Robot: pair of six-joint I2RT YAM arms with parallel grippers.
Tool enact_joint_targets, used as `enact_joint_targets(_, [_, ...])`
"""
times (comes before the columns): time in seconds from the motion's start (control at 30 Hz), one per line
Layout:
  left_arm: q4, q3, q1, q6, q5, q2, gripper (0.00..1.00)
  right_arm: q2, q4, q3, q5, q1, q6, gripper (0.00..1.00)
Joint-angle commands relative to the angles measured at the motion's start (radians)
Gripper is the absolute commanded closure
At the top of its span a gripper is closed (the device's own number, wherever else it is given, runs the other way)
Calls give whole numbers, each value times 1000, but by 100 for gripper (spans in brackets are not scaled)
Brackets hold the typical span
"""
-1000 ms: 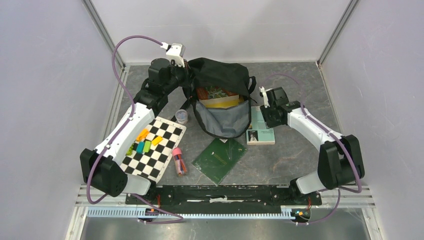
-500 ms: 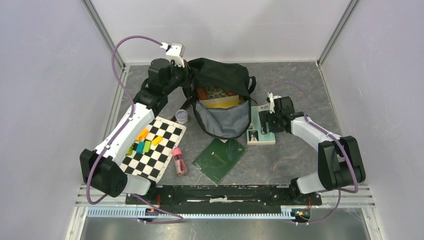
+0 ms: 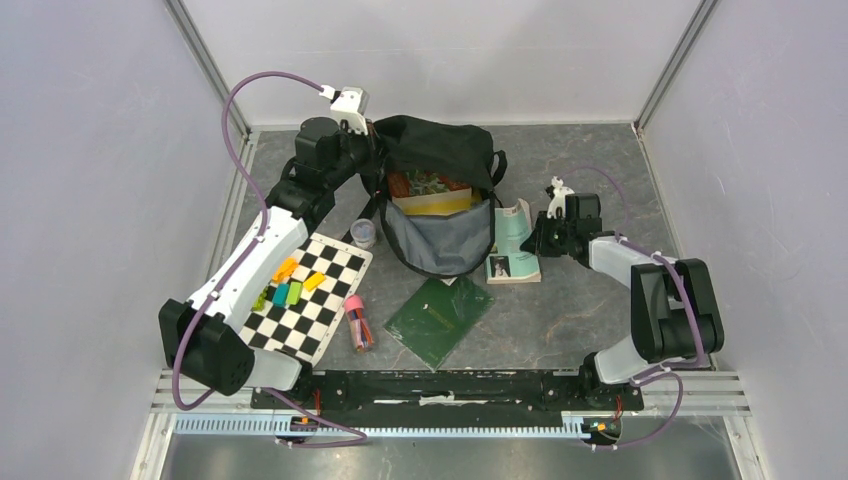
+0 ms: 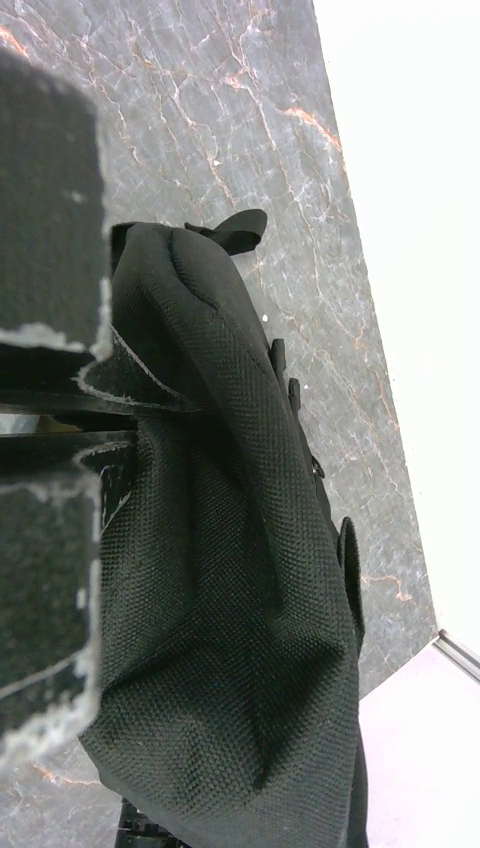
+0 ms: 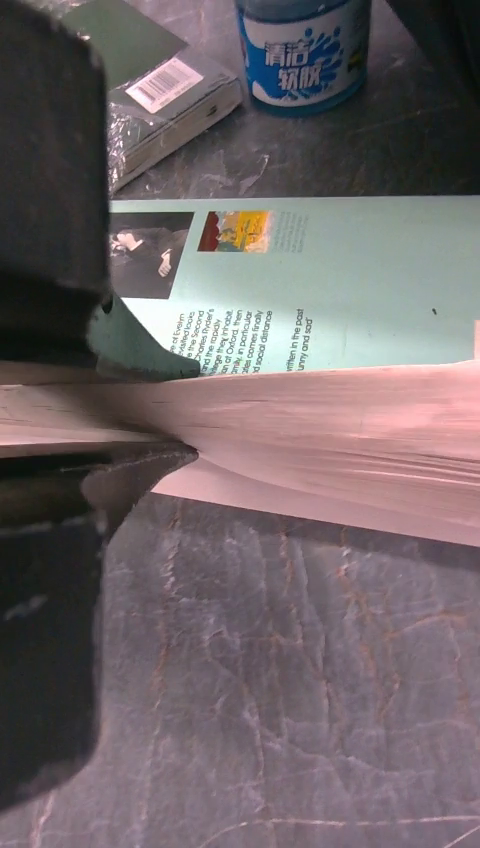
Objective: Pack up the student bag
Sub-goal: Pick up the book from the center of the board.
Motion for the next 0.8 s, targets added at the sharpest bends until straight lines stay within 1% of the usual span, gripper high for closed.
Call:
enact_joint_targets(0.0, [19, 5, 6, 21, -27, -45, 90, 32, 22, -15, 49, 16, 21, 100])
enact_joint_targets(0.03, [19, 4, 6, 21, -28, -45, 87, 10, 26, -18, 69, 14, 31, 100])
enact_joint_targets(0.07, [17, 6, 4, 22, -27, -47, 82, -19, 26, -25, 93, 11, 39, 100])
enact_joint_targets(0.17, [18, 8, 5, 37, -7, -63, 71, -125, 19, -34, 171, 1, 55, 100])
enact_joint_targets(0.33, [16, -17, 5, 65, 46, -116, 37, -288, -59, 37, 289, -1, 37, 100])
enact_joint_targets(0.47, [3, -59, 5, 60, 107, -160, 24, -373, -99, 101, 307, -1, 30, 100])
enact_joint_targets(0.63, [-73, -63, 5, 92, 200, -213, 3, -459, -139, 212, 349, 1, 21, 100])
enact_joint_targets(0.67, [-86, -67, 6, 99, 215, -231, 1, -469, -145, 242, 350, 1, 16, 100])
enact_joint_targets(0.77, [-125, -78, 5, 107, 253, -278, 0, -486, -174, 342, 332, 3, 5, 100])
